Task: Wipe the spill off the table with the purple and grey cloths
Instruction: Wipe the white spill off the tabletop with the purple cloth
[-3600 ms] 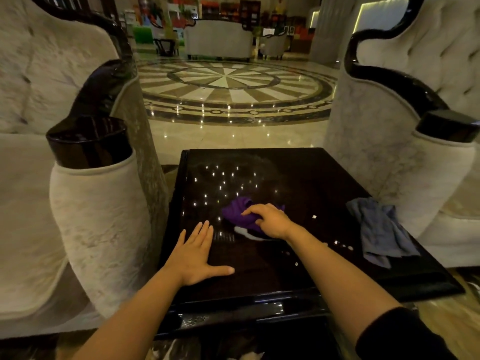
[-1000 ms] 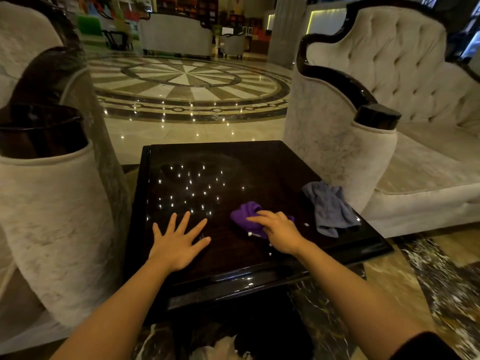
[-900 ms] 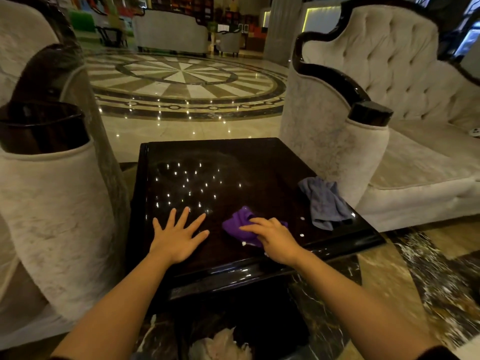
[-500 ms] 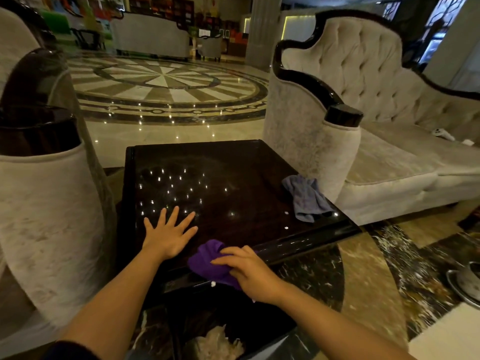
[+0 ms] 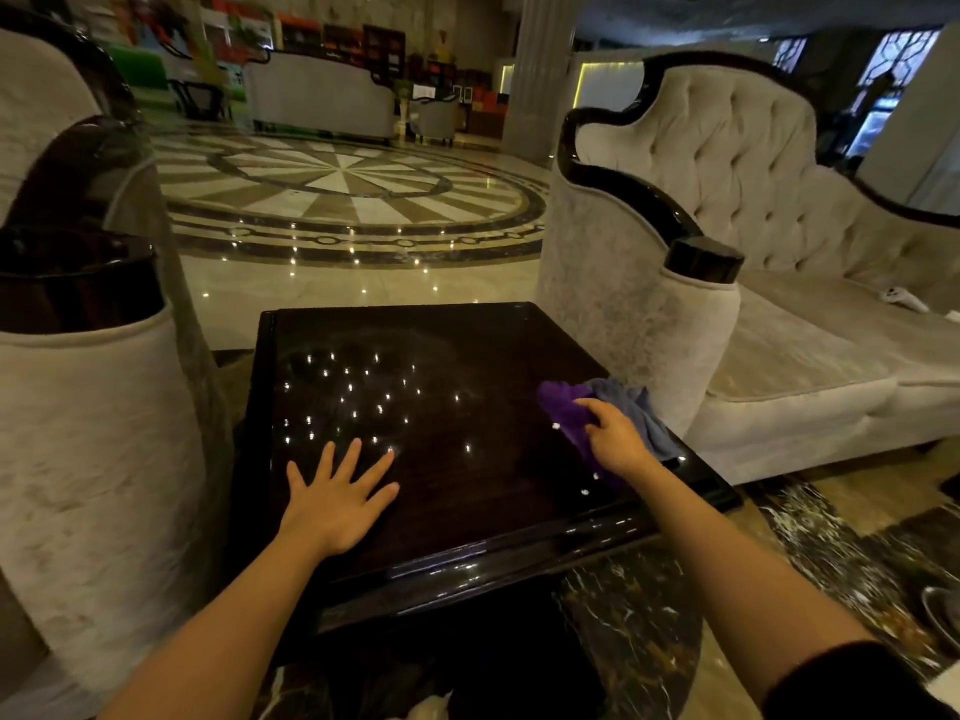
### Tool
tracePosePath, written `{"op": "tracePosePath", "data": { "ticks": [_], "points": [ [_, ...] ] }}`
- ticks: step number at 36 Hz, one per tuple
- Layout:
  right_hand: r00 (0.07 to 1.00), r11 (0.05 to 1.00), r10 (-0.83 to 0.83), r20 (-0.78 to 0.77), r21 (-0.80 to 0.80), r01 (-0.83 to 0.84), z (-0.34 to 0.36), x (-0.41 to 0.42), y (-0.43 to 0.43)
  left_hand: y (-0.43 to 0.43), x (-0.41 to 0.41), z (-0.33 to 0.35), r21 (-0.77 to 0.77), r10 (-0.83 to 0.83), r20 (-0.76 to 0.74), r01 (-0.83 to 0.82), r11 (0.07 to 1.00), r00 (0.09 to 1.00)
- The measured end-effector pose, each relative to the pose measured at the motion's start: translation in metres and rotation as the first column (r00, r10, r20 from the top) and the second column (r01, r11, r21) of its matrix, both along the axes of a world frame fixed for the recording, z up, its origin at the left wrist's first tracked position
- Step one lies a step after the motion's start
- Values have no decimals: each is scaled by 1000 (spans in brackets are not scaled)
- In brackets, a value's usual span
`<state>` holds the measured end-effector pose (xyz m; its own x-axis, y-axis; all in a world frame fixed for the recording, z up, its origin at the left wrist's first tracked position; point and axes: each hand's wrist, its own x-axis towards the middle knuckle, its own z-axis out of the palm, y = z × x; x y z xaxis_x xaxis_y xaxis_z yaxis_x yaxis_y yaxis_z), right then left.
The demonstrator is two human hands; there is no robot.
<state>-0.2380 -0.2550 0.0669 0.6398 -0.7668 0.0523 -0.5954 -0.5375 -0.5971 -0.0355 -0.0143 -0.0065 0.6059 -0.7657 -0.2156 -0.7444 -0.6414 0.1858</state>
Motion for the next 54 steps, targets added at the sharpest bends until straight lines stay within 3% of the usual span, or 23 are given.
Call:
{"op": "tracePosePath", "data": {
  "ticks": [8, 15, 36, 45, 54],
  "points": [
    [923, 983, -39, -383, -181, -33, -28, 2, -32, -1, 2, -6, 23, 0, 5, 0, 1000, 1000],
    [845, 955, 2, -535, -249, -160, -36, -6, -28, -1, -2, -2, 29, -1, -4, 1, 1000, 1000],
    [950, 941, 144, -278, -259, -218, -45, -14, 108, 16, -3, 8, -6, -26, 24, 26, 1000, 999],
    [929, 926, 315, -196, -153, -346, -62, -17, 175, 6, -1, 1, -13, -6, 19, 6, 1000, 1000],
    [924, 925, 379, -41, 6, -379, -49, -31, 173, 3, -4, 4, -61, 18, -6, -18, 998, 1000]
  ]
}}
